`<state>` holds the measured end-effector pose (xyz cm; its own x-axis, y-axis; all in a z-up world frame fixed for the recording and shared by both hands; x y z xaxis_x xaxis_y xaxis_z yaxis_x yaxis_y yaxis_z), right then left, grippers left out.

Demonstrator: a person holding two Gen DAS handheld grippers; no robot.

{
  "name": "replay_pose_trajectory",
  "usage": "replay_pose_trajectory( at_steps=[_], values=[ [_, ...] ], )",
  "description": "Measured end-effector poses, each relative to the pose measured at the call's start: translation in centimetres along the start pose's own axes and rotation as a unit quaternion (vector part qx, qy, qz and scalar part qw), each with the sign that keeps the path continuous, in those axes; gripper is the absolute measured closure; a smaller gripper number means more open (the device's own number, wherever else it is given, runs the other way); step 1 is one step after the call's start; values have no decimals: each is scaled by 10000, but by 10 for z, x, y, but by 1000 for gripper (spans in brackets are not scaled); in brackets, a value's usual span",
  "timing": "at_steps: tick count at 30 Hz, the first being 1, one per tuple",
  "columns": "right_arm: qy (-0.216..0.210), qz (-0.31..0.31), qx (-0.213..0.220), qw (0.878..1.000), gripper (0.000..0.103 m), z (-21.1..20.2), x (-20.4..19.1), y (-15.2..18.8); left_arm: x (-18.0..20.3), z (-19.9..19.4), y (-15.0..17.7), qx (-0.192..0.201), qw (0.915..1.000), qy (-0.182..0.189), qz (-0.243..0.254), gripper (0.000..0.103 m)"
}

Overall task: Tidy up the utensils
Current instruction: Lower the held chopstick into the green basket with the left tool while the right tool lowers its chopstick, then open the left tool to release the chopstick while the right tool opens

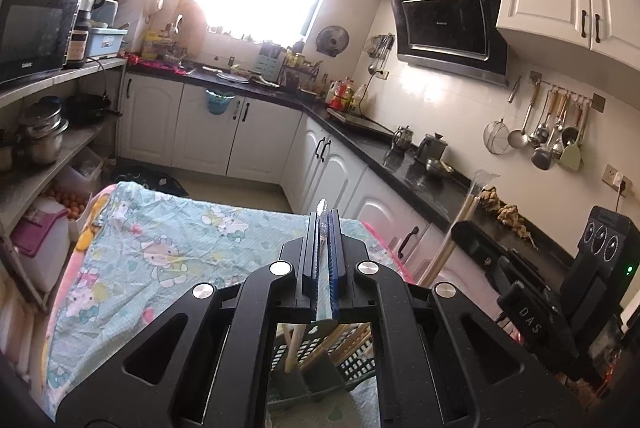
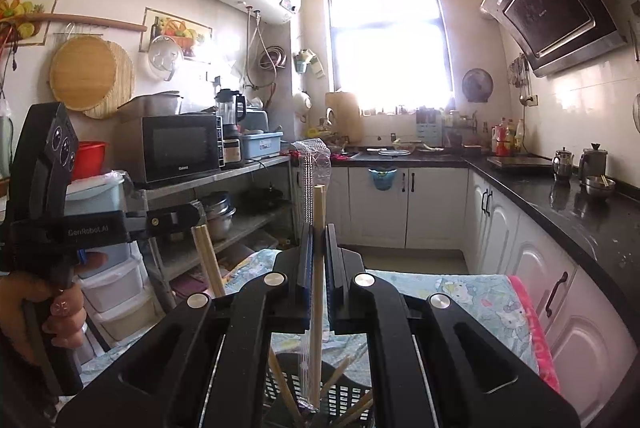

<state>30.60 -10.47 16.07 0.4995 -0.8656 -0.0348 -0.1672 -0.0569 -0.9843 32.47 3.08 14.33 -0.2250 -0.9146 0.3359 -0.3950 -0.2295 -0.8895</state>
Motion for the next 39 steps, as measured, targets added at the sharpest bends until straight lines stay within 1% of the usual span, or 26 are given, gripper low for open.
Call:
replay_pose_trajectory(
  at_steps=[7,14,22,26,28,29,30,31,32,34,36,37,39],
  values=[
    [149,-72,-95,9998,97,10,6,19,-12,8,19,-107,9999,-96,-57,101],
    [214,-107,-202,9995,97,16,11,37,-17,13,37,-168,9997,-99,-109,101],
    [268,4,-275,9993,97,24,16,59,-17,18,57,-252,9995,-39,-160,101],
    [362,107,-444,9983,97,32,20,71,-17,20,64,-307,9994,-55,-140,101],
    [404,153,-554,9975,95,34,22,76,-19,20,67,-336,9993,-84,-149,98],
    [408,167,-585,9973,93,34,22,78,-19,19,68,-332,9993,-107,-146,90],
    [415,182,-605,9971,84,33,22,80,-19,17,68,-328,9993,-113,-134,82],
    [430,193,-579,9972,70,31,22,80,-19,15,68,-317,9993,-145,-98,80],
    [417,186,-555,9974,67,28,21,80,-18,13,67,-297,9994,-160,-58,78],
    [415,144,-576,9974,67,25,20,80,-17,9,67,-288,9994,-197,-8,75],
    [436,169,-587,9972,66,21,20,80,-18,6,68,-327,9992,-241,-20,67],
    [430,194,-590,9971,64,19,20,79,-18,5,68,-317,9991,-267,-16,67],
    [434,211,-629,9968,61,15,22,79,-19,0,68,-289,9992,-289,-5,61]
  ],
)
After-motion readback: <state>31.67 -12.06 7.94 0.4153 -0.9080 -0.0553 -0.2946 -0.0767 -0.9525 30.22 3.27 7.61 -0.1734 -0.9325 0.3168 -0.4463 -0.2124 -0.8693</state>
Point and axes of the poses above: each gripper's, at about its wrist camera, not at the fingertips, and z roughly the way its jaws point, x to its right, y to its underside, the point moved 9 cm from there along z, roughly the way its jaws point
